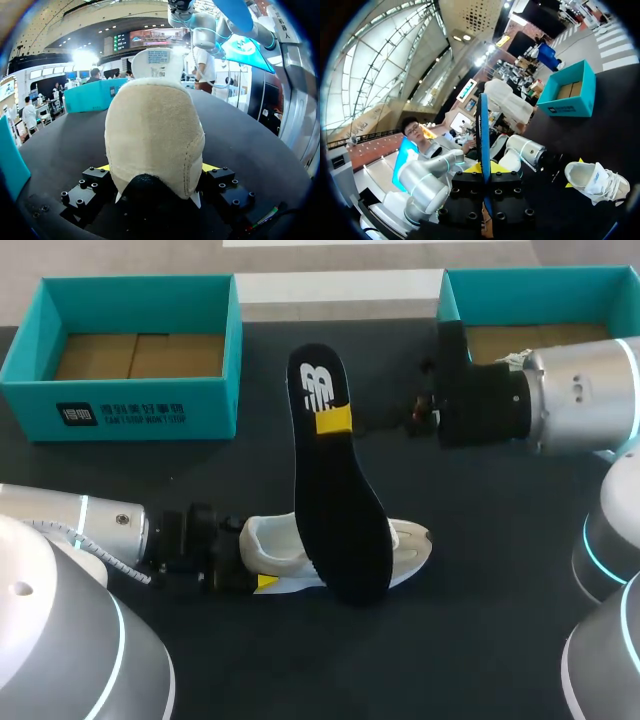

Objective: Take the shoe out of the shoebox, open the shoe tongue, remove and reinsert the insole, then place the shoe into the shoebox

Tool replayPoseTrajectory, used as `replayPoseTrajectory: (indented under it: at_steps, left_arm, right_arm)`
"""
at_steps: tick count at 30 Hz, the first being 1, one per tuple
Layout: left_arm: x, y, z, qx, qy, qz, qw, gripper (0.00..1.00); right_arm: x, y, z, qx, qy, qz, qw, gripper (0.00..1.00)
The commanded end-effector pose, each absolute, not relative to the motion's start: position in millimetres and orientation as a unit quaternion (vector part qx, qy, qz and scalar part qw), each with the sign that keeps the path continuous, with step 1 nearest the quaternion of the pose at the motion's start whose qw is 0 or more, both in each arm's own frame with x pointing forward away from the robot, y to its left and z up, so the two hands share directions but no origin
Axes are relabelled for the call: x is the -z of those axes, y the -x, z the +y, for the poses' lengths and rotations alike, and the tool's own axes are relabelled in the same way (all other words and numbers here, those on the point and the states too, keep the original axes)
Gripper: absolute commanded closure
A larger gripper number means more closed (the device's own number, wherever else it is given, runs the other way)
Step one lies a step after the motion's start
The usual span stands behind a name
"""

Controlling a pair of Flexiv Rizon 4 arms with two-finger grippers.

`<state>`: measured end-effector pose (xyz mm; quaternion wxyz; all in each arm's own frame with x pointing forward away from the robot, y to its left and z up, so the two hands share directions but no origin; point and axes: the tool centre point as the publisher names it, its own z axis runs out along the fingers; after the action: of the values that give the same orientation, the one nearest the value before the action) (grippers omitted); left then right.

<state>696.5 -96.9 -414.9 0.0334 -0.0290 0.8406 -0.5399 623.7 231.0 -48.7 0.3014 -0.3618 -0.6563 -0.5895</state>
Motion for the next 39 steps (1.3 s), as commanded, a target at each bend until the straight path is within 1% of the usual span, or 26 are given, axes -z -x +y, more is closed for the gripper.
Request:
replayPoseTrajectory:
  at_steps: [1,14,15,16,17,26,29,31,32,39]
  left_arm:
    - [417,-695,-99,0.539,0.03,0.841,0.034,1.0]
    - [417,-695,-99,0.539,0.03,0.841,0.034,1.0]
    - [415,-694,-97,0.536,0.026,0.843,0.035,0.84]
    - [414,-692,-96,0.535,0.019,0.844,0.031,0.53]
    - [413,-692,-96,0.53,0.013,0.847,0.03,0.0]
    - [399,-691,-89,0.505,0.021,0.862,0.036,0.0]
    - [390,-689,-84,0.47,0.033,0.881,0.04,0.0]
    - [388,-691,-79,0.427,0.047,0.903,0.024,0.0]
    - [386,-692,-76,0.41,0.059,0.909,0.048,0.0]
    - [386,-692,-76,0.41,0.059,0.909,0.048,0.0]
  right_arm:
    - [50,-624,236,0.589,0.364,-0.656,0.3,1.0]
    - [50,-624,236,0.589,0.364,-0.656,0.3,1.0]
    - [50,-624,236,0.589,0.364,-0.656,0.3,1.0]
    - [50,-624,236,0.589,0.364,-0.656,0.3,1.0]
    - [50,-624,236,0.589,0.364,-0.656,0.3,1.0]
    - [50,-624,236,0.589,0.364,-0.656,0.3,1.0]
    - [50,-624,236,0.589,0.364,-0.656,0.3,1.0]
    - [50,-624,236,0.589,0.364,-0.656,0.3,1.0]
    - [50,-624,236,0.589,0.364,-0.656,0.3,1.0]
    - [50,-624,236,0.589,0.364,-0.656,0.3,1.0]
